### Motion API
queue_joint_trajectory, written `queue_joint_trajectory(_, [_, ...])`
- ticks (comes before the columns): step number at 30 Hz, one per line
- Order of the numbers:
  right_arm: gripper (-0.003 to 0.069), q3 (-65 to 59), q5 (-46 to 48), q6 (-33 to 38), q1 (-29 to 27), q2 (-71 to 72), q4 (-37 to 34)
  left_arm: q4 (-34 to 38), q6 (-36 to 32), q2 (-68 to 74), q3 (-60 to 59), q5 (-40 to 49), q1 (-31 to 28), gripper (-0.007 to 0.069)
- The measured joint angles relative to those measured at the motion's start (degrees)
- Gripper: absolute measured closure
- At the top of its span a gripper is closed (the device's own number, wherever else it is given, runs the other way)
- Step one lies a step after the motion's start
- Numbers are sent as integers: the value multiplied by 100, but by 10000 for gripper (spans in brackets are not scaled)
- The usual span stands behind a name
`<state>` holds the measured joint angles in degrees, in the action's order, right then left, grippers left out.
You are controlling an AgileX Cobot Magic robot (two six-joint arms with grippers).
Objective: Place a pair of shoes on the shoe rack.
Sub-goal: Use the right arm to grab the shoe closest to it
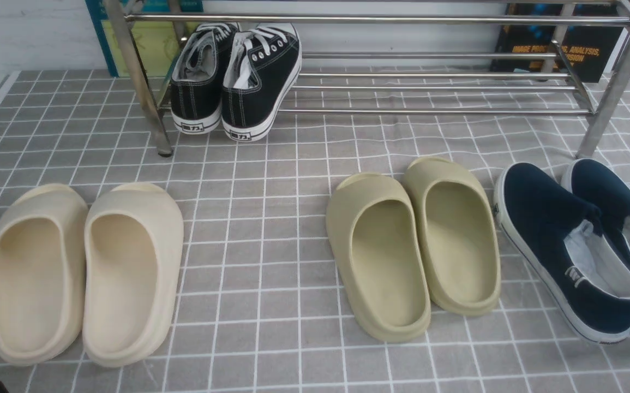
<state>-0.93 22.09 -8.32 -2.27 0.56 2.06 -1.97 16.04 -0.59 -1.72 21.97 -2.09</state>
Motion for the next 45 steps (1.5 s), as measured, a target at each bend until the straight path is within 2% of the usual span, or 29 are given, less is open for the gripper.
queue_joint_trajectory(45, [420, 0, 0, 0, 0, 0, 9, 0, 0, 0, 0, 0, 0, 541])
